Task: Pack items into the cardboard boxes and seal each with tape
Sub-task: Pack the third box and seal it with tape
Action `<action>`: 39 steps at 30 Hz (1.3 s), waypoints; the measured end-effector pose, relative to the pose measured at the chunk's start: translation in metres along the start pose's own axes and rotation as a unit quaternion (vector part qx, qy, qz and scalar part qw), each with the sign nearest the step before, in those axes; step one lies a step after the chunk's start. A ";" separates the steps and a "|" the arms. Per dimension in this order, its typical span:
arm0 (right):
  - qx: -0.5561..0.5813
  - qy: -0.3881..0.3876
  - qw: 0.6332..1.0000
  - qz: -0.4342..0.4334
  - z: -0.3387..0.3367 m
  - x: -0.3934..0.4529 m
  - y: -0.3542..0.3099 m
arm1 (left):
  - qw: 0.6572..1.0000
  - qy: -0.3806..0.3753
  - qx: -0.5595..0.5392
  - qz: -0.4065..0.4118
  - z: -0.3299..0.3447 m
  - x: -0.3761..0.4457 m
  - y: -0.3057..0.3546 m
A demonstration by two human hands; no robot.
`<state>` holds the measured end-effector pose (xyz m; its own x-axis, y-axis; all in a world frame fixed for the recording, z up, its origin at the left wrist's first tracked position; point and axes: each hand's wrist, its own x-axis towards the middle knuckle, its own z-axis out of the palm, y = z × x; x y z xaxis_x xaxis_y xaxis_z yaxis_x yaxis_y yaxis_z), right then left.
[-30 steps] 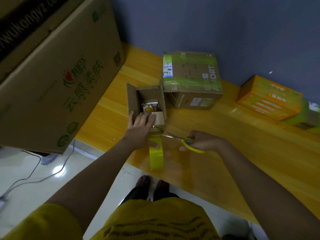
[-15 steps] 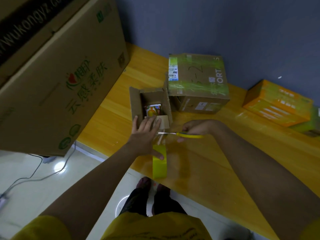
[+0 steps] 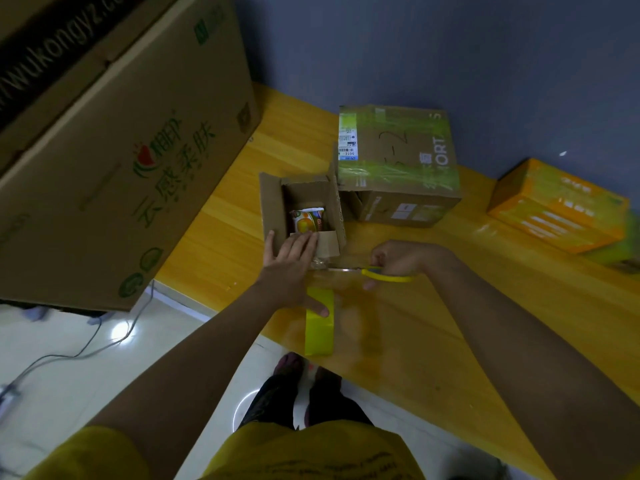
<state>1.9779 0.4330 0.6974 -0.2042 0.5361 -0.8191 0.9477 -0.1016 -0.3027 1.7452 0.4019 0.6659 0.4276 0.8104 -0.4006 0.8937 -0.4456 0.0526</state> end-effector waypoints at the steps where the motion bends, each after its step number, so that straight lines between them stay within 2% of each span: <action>1: -0.027 -0.024 0.999 0.023 -0.001 -0.005 0.004 | 1.000 -0.006 -0.001 -0.002 -0.001 0.000 0.000; 3: -0.048 -0.050 0.995 0.066 -0.001 -0.015 0.018 | 1.000 -0.013 -0.005 -0.002 -0.002 0.000 0.000; 5: -0.053 -0.020 0.994 0.098 0.007 -0.015 0.037 | 1.000 -0.011 -0.002 0.000 -0.002 0.000 0.001; 9: -0.036 0.165 0.970 0.176 0.059 0.004 0.058 | 1.000 0.001 -0.002 0.005 -0.002 0.000 0.001; 13: -0.001 0.283 0.947 0.151 0.093 0.018 0.045 | 1.000 0.014 0.005 0.007 -0.003 -0.004 0.001; 15: 0.073 0.330 0.932 0.131 0.099 0.020 0.027 | 1.000 0.018 0.010 0.010 -0.002 -0.005 0.001; 16: 0.150 0.310 0.930 0.125 0.100 0.018 0.012 | 1.000 0.019 0.010 0.012 -0.001 -0.004 0.000; 17: 0.242 0.254 0.929 0.119 0.101 0.016 -0.004 | 1.000 0.022 0.008 0.013 0.000 -0.004 0.000; 18: 0.355 0.176 0.910 0.121 0.104 0.014 -0.019 | 1.000 0.028 0.005 0.012 0.001 -0.004 -0.001; 20: 0.536 0.036 0.836 0.112 0.112 0.009 -0.044 | 0.999 0.038 0.012 0.014 0.005 -0.002 -0.001; 21: 0.576 0.016 0.813 0.089 0.117 0.008 -0.050 | 0.999 0.046 0.018 0.018 0.007 -0.002 -0.003; 22: 0.589 0.021 0.805 0.067 0.121 0.008 -0.054 | 0.998 0.050 0.023 0.024 0.008 -0.002 -0.004; 24: 0.568 0.065 0.819 0.042 0.127 0.006 -0.053 | 0.999 0.040 0.010 0.024 0.005 -0.001 -0.007; 26: 0.520 0.110 0.847 0.019 0.130 -0.002 -0.048 | 0.998 0.035 -0.041 -0.009 -0.001 0.000 -0.008; 29: 0.378 0.206 0.902 -0.014 0.135 -0.016 -0.034 | 0.996 0.063 -0.044 -0.037 -0.008 0.004 -0.004; 33: 0.187 0.284 0.940 -0.007 0.143 -0.031 -0.007 | 0.995 0.078 -0.013 -0.066 -0.017 0.019 0.007; 36: 0.076 0.312 0.947 0.031 0.162 -0.040 0.016 | 0.996 0.055 -0.035 -0.055 -0.019 0.031 0.012; 39: 0.025 0.372 0.925 0.076 0.189 -0.047 0.030 | 0.997 0.032 -0.048 -0.047 -0.022 0.037 0.016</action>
<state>1.9698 0.2463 0.6348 0.1737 0.9389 -0.2971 0.9353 -0.2517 -0.2487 1.7780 0.4330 0.6721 0.3471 0.8707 -0.3484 0.9375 -0.3315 0.1057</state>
